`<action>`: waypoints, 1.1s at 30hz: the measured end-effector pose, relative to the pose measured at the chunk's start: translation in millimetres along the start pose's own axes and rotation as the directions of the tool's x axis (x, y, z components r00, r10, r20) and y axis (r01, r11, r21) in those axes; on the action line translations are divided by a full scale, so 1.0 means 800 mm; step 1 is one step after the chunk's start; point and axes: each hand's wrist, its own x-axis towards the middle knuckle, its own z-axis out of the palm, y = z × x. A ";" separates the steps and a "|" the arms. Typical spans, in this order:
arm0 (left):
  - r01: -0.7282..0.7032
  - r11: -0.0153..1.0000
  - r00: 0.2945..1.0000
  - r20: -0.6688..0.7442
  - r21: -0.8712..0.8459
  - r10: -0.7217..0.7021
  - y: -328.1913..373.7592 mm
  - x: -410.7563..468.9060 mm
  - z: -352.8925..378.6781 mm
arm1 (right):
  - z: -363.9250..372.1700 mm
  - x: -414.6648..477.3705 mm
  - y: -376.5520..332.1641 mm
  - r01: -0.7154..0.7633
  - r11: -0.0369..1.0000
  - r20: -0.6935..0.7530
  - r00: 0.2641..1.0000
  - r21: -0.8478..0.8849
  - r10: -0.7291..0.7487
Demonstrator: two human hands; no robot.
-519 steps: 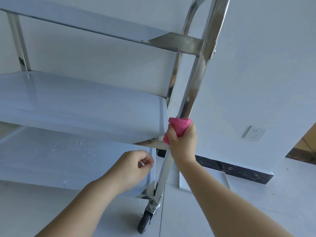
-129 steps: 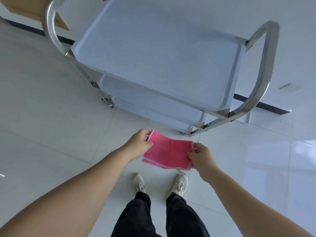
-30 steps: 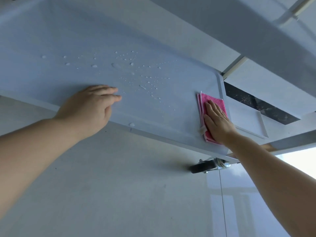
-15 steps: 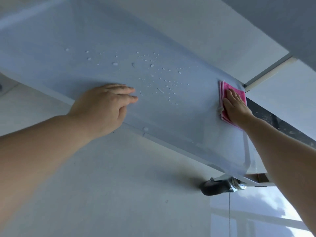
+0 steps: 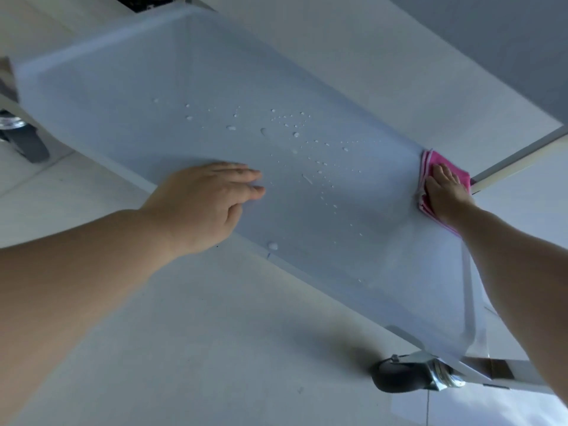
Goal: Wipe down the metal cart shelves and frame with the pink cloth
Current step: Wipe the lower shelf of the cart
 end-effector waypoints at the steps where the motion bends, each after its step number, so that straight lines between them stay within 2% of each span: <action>1: -0.003 1.000 1.000 0.000 0.003 0.003 0.001 0.001 0.000 | 0.001 0.000 -0.001 0.003 1.000 -0.030 1.000 0.023 -0.002; 4: 0.008 1.000 1.000 -0.005 0.001 -0.008 0.003 0.002 0.002 | 0.003 0.003 -0.008 0.021 1.000 -0.038 0.999 0.022 -0.020; 9: -0.002 1.000 1.000 -0.011 -0.008 0.002 0.002 0.002 0.000 | 0.023 0.004 -0.005 0.059 0.988 0.033 0.998 -0.146 -0.055; 11: -0.022 1.000 1.000 -0.006 0.015 0.022 0.002 0.002 0.000 | 0.028 -0.008 -0.009 0.083 0.984 0.031 0.996 -0.159 -0.079; 16: -0.061 0.998 0.998 -0.005 0.020 0.061 0.001 0.005 0.003 | 0.023 -0.080 -0.059 0.015 1.000 0.016 1.000 0.024 -0.016; 18: -0.083 0.997 0.997 -0.001 0.012 0.083 0.000 0.006 0.002 | 0.020 -0.108 -0.074 0.024 0.999 0.004 1.000 0.041 -0.025; 26: -0.096 0.995 0.995 0.015 -0.009 0.096 -0.003 0.009 0.004 | 0.018 -0.194 -0.125 0.001 0.999 0.035 0.999 0.033 -0.002; 29: -0.095 0.995 0.993 0.070 -0.037 0.097 0.000 0.011 0.003 | 0.020 -0.227 -0.140 -0.040 0.999 0.099 0.994 0.024 0.038; 33: -0.051 0.997 0.996 0.064 -0.063 0.055 -0.002 0.010 0.004 | 0.027 -0.250 -0.153 0.028 0.999 0.107 0.994 -0.031 -0.024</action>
